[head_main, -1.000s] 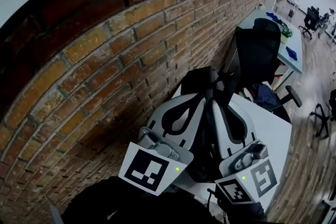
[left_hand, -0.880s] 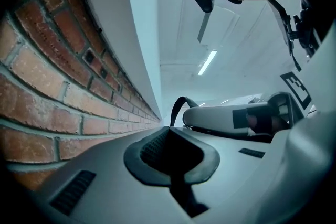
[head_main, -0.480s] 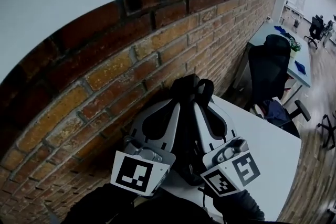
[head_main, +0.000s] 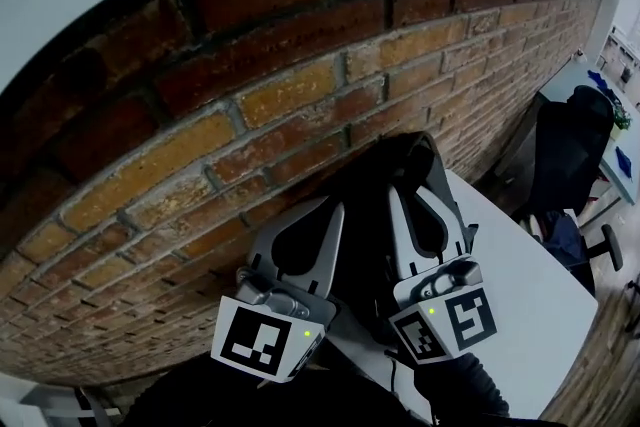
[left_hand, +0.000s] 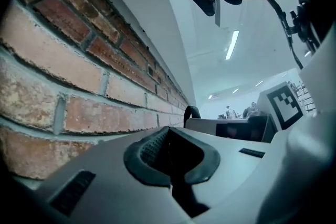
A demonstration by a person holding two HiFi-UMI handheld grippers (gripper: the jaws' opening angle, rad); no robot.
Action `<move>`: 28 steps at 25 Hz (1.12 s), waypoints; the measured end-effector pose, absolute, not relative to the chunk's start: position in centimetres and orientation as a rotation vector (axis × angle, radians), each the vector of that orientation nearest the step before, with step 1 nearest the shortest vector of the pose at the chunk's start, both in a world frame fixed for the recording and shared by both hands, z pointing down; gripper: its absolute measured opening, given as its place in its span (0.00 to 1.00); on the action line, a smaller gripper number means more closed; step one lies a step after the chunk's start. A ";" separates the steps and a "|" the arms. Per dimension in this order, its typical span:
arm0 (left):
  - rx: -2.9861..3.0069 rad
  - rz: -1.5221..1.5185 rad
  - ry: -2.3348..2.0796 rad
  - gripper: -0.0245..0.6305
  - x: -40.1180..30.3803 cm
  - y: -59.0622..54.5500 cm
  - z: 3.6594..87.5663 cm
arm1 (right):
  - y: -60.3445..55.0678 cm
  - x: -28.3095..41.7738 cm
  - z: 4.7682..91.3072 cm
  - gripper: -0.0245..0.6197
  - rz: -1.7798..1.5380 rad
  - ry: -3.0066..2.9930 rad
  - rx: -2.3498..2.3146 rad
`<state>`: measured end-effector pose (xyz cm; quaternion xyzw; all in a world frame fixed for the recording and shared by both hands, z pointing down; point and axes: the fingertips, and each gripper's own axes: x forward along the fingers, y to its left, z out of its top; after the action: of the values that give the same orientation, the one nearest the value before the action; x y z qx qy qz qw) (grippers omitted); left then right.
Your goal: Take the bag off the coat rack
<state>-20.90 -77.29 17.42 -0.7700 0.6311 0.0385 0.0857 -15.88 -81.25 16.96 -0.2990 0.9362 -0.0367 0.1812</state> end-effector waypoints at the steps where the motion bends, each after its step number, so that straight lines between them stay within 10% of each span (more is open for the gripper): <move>1: -2.303 0.123 1.900 0.05 -20.7 -77.0 17.6 | -81.1 -16.1 17.1 0.07 -0.098 2.651 -0.838; 10: -2.293 0.119 1.948 0.05 -18.7 -74.4 18.1 | -79.2 -16.0 16.9 0.24 -0.057 2.770 -0.727; 28: -2.399 0.193 1.775 0.05 -8.6 -73.5 17.5 | -76.0 -5.3 18.2 0.24 0.011 2.750 -0.948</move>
<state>-8.57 -73.49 17.45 -0.8000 0.5917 0.0643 0.0755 -5.30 -76.04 18.19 -0.3238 0.9390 0.0038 0.1159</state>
